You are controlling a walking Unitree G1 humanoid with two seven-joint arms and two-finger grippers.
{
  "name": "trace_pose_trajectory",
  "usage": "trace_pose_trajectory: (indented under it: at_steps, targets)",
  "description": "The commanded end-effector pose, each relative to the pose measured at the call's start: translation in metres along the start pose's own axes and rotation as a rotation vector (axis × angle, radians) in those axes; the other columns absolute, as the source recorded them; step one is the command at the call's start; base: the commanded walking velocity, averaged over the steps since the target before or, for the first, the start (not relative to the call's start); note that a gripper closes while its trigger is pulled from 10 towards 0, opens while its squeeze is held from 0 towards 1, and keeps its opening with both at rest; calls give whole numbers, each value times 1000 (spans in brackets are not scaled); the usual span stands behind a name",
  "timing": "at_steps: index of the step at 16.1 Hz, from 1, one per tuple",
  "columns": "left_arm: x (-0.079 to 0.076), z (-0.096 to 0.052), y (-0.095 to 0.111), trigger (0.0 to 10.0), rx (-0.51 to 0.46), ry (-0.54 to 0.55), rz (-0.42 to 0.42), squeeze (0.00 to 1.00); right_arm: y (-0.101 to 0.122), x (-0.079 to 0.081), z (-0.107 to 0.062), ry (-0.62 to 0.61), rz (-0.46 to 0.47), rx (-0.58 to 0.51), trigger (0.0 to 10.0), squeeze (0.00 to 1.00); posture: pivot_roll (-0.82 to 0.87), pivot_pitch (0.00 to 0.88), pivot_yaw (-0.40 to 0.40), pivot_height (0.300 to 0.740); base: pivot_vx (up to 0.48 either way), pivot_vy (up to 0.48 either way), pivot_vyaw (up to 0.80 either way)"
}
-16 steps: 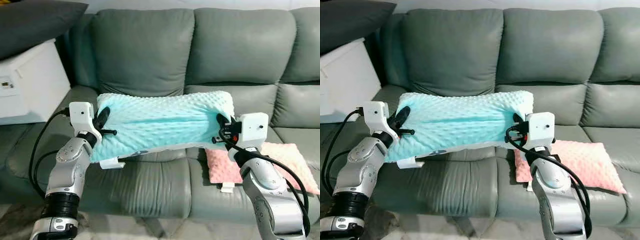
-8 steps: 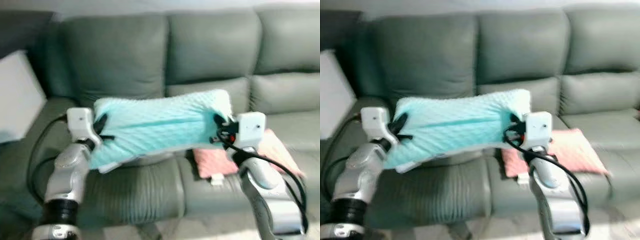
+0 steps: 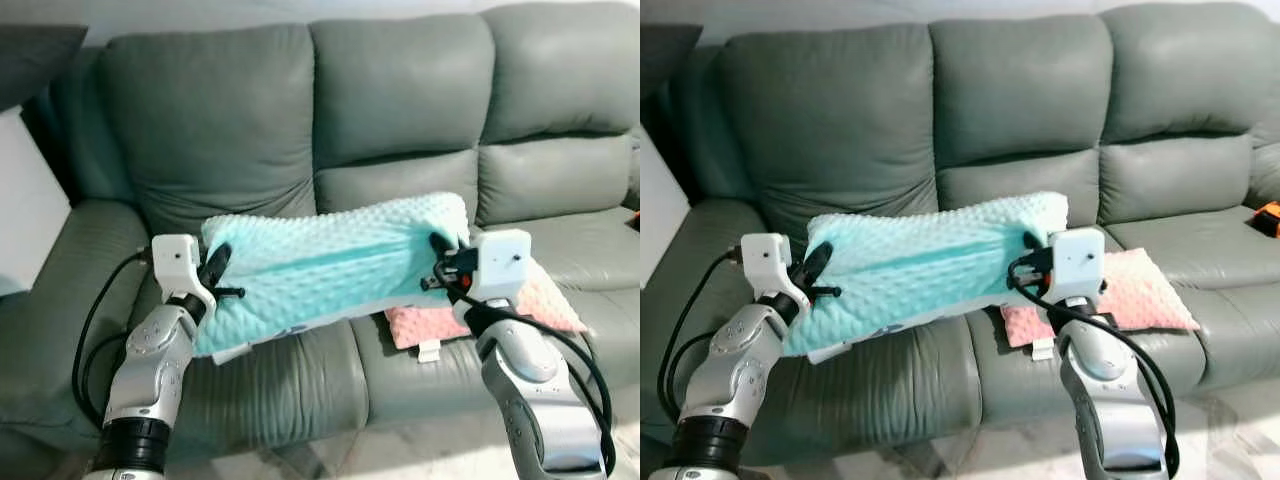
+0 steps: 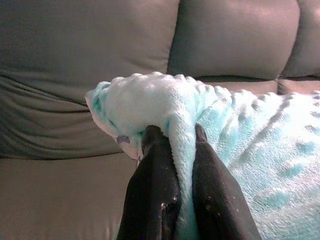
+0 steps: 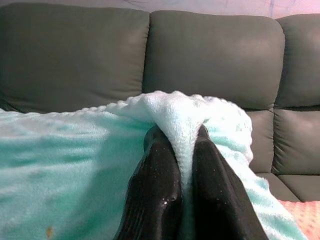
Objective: Move the pillow to the sofa
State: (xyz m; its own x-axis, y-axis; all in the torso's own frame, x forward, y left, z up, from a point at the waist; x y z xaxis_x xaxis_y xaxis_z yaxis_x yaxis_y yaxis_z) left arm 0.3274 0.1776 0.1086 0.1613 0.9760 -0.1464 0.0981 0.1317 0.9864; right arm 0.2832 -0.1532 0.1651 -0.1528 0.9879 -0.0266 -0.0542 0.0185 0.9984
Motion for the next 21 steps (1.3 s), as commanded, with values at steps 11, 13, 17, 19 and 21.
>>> trace_pose_trajectory:
  at_steps: [11, 13, 17, 19, 21]
  targets:
    - [4, 2, 12, 10000, -30, 22, 51, 0, 7, 1, 0, -16, 14, -47, 10000, 0, -176, 14, 75, 740, 0, 301, 0]
    - [2, 3, 12, 10000, -31, 17, 54, 0, 7, 0, -1, -21, 14, -48, 10000, 0, -178, 15, 79, 740, 0, 480, 0]
    - [0, 4, 12, 10000, -34, 16, 58, 0, 7, 0, -1, -26, 13, -48, 10000, 0, -180, 16, 79, 740, 0, 360, 0]
    - [0, 4, 13, 10000, -42, 22, 62, 0, 6, -1, -2, -27, 12, -48, 10000, 0, -180, 16, 78, 740, 0, 0, 0]
    - [1, 3, 16, 10000, -71, 43, 70, 0, 6, -1, -2, -27, 11, -48, 10000, 0, -181, 16, 77, 740, 0, 0, 0]
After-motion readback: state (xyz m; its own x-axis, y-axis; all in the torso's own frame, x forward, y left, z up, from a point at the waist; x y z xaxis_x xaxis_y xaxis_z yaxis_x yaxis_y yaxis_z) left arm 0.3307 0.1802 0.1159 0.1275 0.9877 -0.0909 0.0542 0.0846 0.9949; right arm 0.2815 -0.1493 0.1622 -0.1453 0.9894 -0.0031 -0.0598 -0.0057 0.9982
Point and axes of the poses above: a point about 5 cm out from each wrist's last joint towards the gripper, its own z axis pointing out of the wrist towards the gripper, its own y axis along the axis of the wrist's last joint, x = y × z, the point moved 1 cm from there along z, pointing out of the wrist towards the gripper, and after that the axes turned 2 degrees about z, right-handed, at the moved point
